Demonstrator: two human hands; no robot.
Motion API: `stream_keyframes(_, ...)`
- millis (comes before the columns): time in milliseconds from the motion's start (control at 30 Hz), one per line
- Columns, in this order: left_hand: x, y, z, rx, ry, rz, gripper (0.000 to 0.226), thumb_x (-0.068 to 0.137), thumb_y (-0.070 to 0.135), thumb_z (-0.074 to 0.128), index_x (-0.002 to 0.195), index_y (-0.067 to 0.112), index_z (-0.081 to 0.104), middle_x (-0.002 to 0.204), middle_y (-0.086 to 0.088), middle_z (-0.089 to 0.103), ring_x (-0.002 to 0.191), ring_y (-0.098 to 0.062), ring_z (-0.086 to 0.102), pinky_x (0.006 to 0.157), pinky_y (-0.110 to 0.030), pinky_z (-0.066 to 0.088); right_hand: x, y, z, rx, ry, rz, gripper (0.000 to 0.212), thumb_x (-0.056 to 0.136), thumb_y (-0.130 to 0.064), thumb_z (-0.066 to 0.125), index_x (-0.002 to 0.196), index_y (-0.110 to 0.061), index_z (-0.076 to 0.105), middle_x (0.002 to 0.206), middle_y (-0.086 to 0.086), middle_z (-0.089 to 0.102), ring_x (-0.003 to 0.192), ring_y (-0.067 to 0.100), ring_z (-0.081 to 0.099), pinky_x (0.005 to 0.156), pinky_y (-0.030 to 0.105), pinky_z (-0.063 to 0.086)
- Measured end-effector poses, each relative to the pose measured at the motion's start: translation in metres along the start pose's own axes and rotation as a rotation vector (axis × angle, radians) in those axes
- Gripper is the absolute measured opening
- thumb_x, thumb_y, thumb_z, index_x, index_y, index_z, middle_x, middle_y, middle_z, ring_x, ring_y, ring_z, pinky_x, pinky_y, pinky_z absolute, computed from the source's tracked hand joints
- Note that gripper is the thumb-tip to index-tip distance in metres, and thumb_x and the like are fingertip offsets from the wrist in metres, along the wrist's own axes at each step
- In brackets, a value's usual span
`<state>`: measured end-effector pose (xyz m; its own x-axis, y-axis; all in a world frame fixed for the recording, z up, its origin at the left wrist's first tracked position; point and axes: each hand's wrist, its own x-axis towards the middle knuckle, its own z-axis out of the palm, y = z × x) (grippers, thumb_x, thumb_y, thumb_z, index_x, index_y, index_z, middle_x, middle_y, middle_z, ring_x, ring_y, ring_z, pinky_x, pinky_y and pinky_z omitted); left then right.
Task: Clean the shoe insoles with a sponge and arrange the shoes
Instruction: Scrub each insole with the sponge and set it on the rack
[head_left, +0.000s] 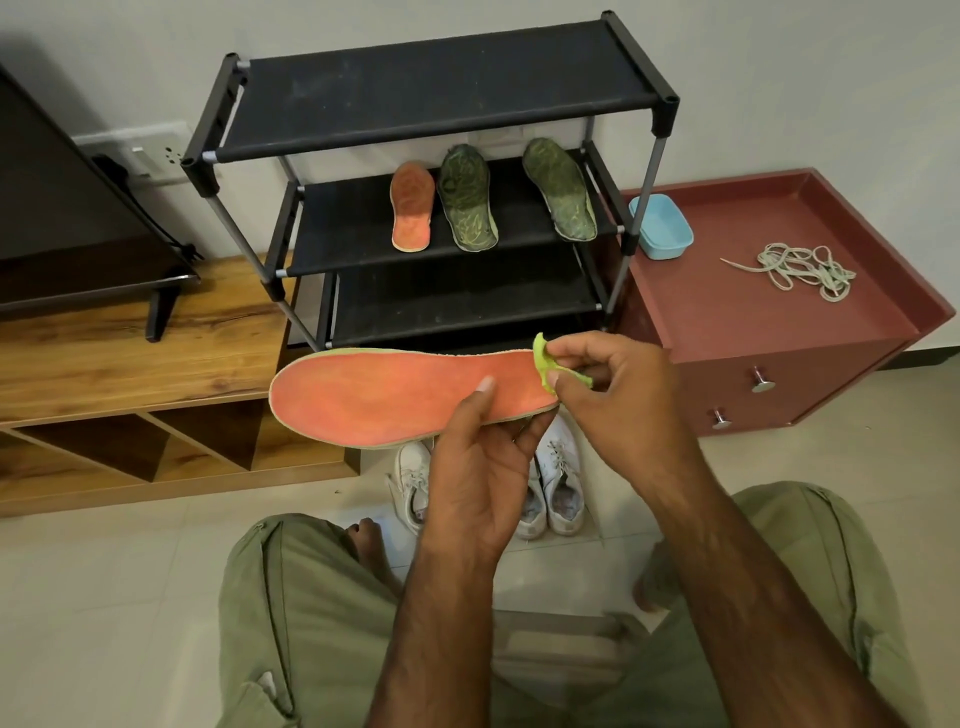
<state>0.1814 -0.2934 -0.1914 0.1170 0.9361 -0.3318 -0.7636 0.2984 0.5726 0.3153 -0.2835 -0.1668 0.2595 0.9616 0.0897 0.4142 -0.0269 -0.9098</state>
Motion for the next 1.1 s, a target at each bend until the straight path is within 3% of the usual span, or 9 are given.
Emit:
stream_keyframes(267, 0.0, 0.001, 0.003, -0.051, -0.031, -0.04, 0.041, 0.109, 0.028, 0.043, 0.143, 0.006, 0.052, 0.14, -0.025, 0.059, 0.131, -0.037, 0.058, 0.111, -0.053, 0.046, -0.001, -0.008, 0.004, -0.268, 0.037, -0.086, 0.027, 0.092, -0.011, 0.071, 0.114, -0.026, 0.078, 0.108, -0.011, 0.066, 0.093, 0.004, 0.065, 0.084, 0.024, 0.057)
stream_keyframes(367, -0.002, 0.0, -0.001, -0.022, -0.029, -0.038, 0.044, 0.11, 0.03, 0.04, 0.146, 0.006, 0.049, 0.143, -0.027, 0.057, 0.135, -0.038, 0.055, 0.114, -0.052, 0.042, -0.007, -0.01, 0.009, -0.297, -0.102, -0.115, 0.025, 0.09, -0.015, 0.073, 0.109, -0.03, 0.079, 0.106, -0.01, 0.069, 0.093, 0.007, 0.067, 0.084, 0.029, 0.059)
stream_keyframes(433, -0.002, 0.001, -0.004, -0.015, -0.027, -0.04, 0.044, 0.11, 0.03, 0.04, 0.144, 0.004, 0.05, 0.142, -0.028, 0.057, 0.134, -0.039, 0.056, 0.116, -0.054, 0.038, -0.005, -0.009, 0.006, -0.294, -0.143, -0.08, 0.024, 0.09, -0.017, 0.074, 0.108, -0.032, 0.079, 0.104, -0.012, 0.07, 0.09, 0.004, 0.067, 0.081, 0.025, 0.059)
stream_keyframes(567, -0.001, 0.001, -0.003, -0.031, -0.019, -0.037, 0.042, 0.11, 0.027, 0.042, 0.143, 0.002, 0.048, 0.14, -0.028, 0.058, 0.132, -0.039, 0.058, 0.116, -0.056, 0.039, 0.003, -0.008, -0.001, -0.355, -0.026, -0.064, 0.027, 0.09, -0.012, 0.07, 0.109, -0.03, 0.079, 0.106, -0.01, 0.069, 0.089, 0.004, 0.065, 0.081, 0.019, 0.053)
stream_keyframes(700, -0.001, 0.0, -0.002, 0.014, -0.031, -0.028, 0.048, 0.111, 0.031, 0.04, 0.147, 0.0, 0.045, 0.141, -0.03, 0.057, 0.132, -0.038, 0.057, 0.116, -0.052, 0.04, -0.004, -0.011, 0.006, -0.316, -0.192, -0.13, 0.021, 0.091, -0.017, 0.073, 0.105, -0.032, 0.081, 0.105, -0.011, 0.068, 0.092, 0.005, 0.066, 0.083, 0.026, 0.058)
stream_keyframes(867, -0.001, 0.0, 0.0, -0.003, -0.03, -0.03, 0.045, 0.11, 0.028, 0.041, 0.145, 0.0, 0.045, 0.142, -0.028, 0.057, 0.134, -0.038, 0.056, 0.116, -0.054, 0.041, 0.007, -0.009, -0.003, -0.302, -0.021, -0.101, 0.019, 0.09, -0.012, 0.074, 0.1, -0.027, 0.082, 0.102, -0.012, 0.068, 0.088, 0.001, 0.064, 0.083, 0.019, 0.056)
stream_keyframes(1000, -0.001, -0.001, -0.001, 0.027, -0.041, -0.024, 0.049, 0.111, 0.031, 0.039, 0.142, -0.005, 0.049, 0.132, -0.029, 0.061, 0.126, -0.036, 0.06, 0.113, -0.048, 0.046, -0.005, -0.011, 0.006, -0.276, -0.248, -0.159, 0.024, 0.09, -0.01, 0.074, 0.099, -0.03, 0.082, 0.103, -0.014, 0.068, 0.084, 0.001, 0.068, 0.078, 0.012, 0.054)
stream_keyframes(1100, -0.002, -0.002, -0.002, 0.02, -0.037, -0.031, 0.046, 0.111, 0.029, 0.04, 0.141, -0.003, 0.049, 0.137, -0.029, 0.06, 0.13, -0.037, 0.059, 0.114, -0.051, 0.043, 0.001, -0.005, 0.003, -0.29, -0.116, -0.117, 0.021, 0.09, -0.012, 0.075, 0.099, -0.029, 0.082, 0.102, -0.015, 0.068, 0.085, 0.0, 0.065, 0.08, 0.018, 0.056)
